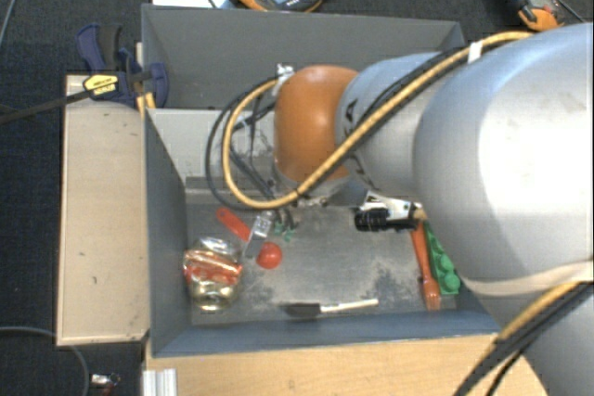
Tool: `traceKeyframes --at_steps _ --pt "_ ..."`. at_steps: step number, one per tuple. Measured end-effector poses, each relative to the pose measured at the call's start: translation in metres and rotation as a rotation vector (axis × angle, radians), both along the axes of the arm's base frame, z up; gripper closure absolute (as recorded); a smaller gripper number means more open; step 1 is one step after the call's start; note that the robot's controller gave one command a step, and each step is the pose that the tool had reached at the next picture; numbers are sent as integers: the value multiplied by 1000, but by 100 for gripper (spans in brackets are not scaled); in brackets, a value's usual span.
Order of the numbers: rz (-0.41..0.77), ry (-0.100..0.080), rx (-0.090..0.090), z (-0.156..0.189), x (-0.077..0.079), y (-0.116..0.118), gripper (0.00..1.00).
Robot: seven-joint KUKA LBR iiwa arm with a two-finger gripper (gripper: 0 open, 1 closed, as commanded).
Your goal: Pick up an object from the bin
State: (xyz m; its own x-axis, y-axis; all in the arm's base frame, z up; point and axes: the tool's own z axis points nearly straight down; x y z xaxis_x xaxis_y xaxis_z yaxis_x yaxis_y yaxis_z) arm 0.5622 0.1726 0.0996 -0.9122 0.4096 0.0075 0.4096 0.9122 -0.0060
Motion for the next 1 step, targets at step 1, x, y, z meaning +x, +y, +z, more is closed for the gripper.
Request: traceKeyframes --at_steps 1 --pt "196 -10 4 -30 -3 -3 0"
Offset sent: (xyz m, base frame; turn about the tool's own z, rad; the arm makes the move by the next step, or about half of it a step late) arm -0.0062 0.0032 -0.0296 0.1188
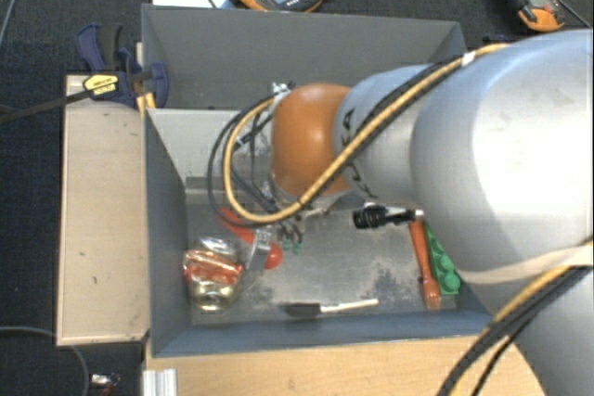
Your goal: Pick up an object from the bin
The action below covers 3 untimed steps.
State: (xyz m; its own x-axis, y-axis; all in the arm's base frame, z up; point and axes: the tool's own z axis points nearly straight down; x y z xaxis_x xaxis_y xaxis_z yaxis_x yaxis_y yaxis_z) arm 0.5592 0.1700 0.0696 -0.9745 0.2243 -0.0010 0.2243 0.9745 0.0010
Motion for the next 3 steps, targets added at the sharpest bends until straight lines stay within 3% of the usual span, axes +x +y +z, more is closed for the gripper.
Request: traceKeyframes --at_steps 1,2,3 --pt "-314 5 -2 1 -2 6 100" --pt "-314 5 -2 1 -2 6 100" --pt "-313 16 -8 18 -6 4 100"
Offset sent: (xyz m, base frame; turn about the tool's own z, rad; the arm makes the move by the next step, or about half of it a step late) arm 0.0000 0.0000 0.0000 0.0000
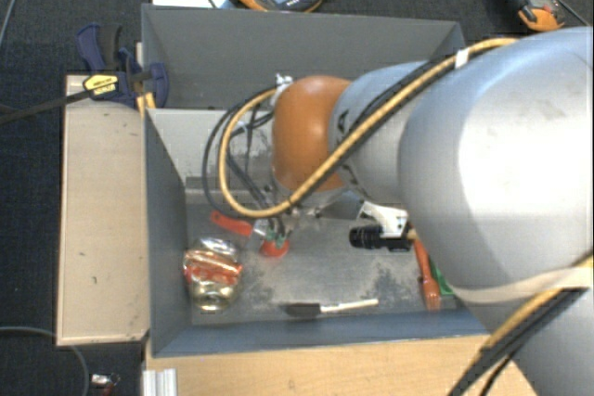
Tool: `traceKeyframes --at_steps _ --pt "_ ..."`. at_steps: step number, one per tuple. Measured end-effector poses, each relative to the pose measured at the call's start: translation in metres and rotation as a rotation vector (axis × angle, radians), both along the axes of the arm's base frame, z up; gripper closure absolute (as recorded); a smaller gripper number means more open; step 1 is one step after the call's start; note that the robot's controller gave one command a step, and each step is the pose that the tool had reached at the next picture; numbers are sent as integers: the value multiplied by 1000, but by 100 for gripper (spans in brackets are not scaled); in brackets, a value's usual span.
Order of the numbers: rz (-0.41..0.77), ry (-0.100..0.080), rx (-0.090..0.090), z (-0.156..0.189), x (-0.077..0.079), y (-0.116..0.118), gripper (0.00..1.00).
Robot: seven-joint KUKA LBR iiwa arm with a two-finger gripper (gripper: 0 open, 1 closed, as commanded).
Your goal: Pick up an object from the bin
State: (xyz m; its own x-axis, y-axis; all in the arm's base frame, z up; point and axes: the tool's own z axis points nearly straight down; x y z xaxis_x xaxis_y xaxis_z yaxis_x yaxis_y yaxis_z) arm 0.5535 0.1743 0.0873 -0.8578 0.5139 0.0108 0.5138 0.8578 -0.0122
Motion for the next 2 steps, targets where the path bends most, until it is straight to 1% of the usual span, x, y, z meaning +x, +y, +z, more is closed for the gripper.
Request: traceKeyframes --at_steps 1,2 --pt "3 -10 3 44 3 1 100" --pt "3 -11 4 70 3 1 100"
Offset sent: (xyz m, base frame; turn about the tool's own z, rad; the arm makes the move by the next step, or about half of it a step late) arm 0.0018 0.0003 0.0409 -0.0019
